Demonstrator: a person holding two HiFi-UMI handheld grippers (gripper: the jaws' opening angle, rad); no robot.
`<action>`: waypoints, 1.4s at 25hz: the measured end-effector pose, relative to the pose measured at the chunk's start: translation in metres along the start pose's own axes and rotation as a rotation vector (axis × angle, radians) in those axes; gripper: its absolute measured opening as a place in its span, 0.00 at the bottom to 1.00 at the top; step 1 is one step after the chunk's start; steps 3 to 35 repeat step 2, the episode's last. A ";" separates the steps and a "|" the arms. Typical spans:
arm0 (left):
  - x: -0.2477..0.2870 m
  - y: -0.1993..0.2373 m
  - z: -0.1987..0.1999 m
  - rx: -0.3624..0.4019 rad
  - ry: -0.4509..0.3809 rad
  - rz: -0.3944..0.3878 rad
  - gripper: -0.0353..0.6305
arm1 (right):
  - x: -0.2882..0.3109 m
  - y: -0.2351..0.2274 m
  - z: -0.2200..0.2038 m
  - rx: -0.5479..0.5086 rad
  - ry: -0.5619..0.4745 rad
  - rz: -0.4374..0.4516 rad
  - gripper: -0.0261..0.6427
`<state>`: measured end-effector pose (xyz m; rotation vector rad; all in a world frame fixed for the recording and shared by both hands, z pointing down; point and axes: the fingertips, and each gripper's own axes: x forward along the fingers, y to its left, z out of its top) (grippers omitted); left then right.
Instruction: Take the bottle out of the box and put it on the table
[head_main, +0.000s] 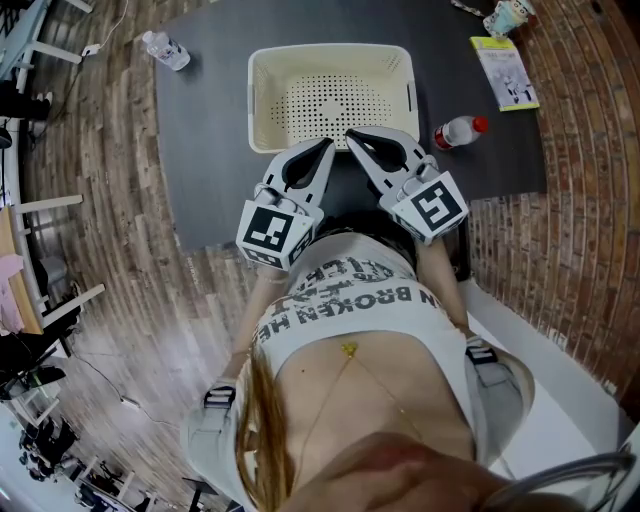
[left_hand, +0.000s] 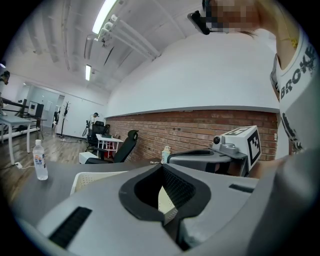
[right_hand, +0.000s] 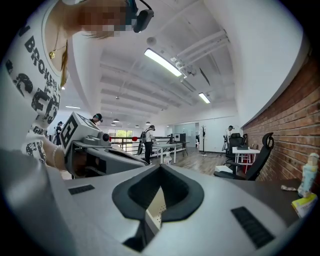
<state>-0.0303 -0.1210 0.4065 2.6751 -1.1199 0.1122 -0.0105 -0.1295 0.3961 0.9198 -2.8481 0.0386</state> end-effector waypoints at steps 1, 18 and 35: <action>0.000 0.000 0.000 0.000 0.000 0.000 0.05 | 0.000 0.000 0.000 0.000 0.001 0.002 0.05; 0.000 0.000 0.000 0.000 0.001 0.000 0.05 | 0.001 0.000 0.000 -0.001 0.002 0.004 0.05; 0.000 0.000 0.000 0.000 0.001 0.000 0.05 | 0.001 0.000 0.000 -0.001 0.002 0.004 0.05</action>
